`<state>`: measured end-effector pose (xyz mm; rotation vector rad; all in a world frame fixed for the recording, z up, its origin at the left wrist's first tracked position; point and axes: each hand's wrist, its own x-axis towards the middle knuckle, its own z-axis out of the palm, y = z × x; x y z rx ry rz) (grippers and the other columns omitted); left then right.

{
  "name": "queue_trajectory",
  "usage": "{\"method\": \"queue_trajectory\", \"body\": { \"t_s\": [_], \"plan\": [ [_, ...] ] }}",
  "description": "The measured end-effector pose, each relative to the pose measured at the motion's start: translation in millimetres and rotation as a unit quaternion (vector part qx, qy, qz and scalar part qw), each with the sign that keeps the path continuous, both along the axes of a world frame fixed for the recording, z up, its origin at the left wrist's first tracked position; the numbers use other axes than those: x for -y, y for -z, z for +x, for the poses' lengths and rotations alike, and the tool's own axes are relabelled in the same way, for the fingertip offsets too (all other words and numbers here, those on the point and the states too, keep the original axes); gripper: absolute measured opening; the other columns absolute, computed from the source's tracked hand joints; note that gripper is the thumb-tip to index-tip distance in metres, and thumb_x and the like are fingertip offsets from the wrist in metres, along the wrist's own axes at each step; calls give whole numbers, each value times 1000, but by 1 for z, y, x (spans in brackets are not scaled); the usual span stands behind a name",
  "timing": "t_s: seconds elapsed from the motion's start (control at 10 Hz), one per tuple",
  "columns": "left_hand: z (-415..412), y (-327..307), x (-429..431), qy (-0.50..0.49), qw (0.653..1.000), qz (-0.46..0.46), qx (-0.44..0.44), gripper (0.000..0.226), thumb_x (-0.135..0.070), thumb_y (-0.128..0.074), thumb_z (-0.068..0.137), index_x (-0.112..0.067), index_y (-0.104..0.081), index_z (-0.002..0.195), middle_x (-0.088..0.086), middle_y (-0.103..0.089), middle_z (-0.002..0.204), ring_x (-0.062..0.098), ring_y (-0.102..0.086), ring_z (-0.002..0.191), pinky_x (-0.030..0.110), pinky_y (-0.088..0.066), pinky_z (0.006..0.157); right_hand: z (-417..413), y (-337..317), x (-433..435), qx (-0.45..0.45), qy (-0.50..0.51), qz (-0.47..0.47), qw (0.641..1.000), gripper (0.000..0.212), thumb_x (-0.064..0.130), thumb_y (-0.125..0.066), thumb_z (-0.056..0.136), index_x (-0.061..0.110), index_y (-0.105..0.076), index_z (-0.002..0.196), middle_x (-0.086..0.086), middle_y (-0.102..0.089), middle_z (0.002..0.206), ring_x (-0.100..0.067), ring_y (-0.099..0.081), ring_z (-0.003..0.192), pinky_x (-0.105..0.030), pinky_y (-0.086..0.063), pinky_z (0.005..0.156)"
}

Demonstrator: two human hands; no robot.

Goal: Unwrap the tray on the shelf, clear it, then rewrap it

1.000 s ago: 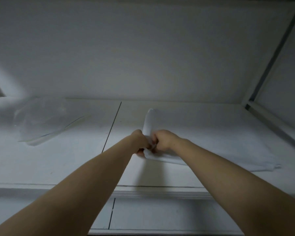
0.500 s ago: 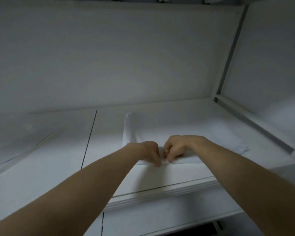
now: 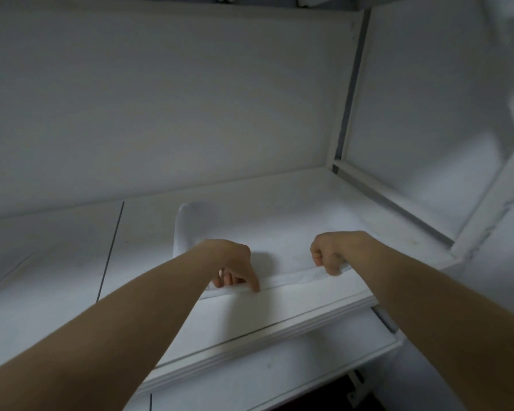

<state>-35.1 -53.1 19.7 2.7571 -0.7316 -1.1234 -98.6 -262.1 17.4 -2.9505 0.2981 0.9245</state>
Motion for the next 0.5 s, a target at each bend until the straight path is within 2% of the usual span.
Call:
{"method": "queue_trajectory", "body": {
  "t_s": [0.1,0.2,0.3,0.4,0.5],
  "plan": [
    [7,-3,10,7,1000,-19,20,42,-52,-74,69,-12,-66,75,2,-63,68,17,-61,68,25,-54,67,5,-1,6,-14,8,-6,1000,31,0,-68,68,8,-66,97,1,-57,87,-15,-52,71,-24,-41,61],
    [7,4,22,36,995,-69,59,39,-46,-78,68,-12,-68,84,1,-58,69,14,-53,58,20,-46,52,9,-2,4,-16,10,13,1000,37,9,-76,65,10,-66,100,1,-58,92,-19,-56,82,-30,-44,70],
    [4,13,30,66,996,-45,29,37,-36,-81,68,-10,-68,93,9,-68,87,17,-61,67,28,-57,66,14,3,0,-21,-17,8,1000,25,6,-73,65,15,-61,85,-3,-59,87,-20,-55,77,-31,-43,67],
    [6,9,33,75,997,-15,8,37,-47,-78,67,-15,-67,83,1,-66,76,15,-62,68,26,-54,65,18,-4,-1,-53,-8,15,998,29,20,-79,63,12,-65,86,-1,-63,84,-20,-58,76,-32,-49,71],
    [11,-4,38,37,998,-37,45,46,-61,-67,70,-16,-67,73,-2,-63,67,14,-57,62,23,-46,63,25,-17,-12,-16,31,102,994,44,39,-81,64,11,-71,96,-1,-67,86,-18,-62,80,-30,-51,78]
  ]
}}
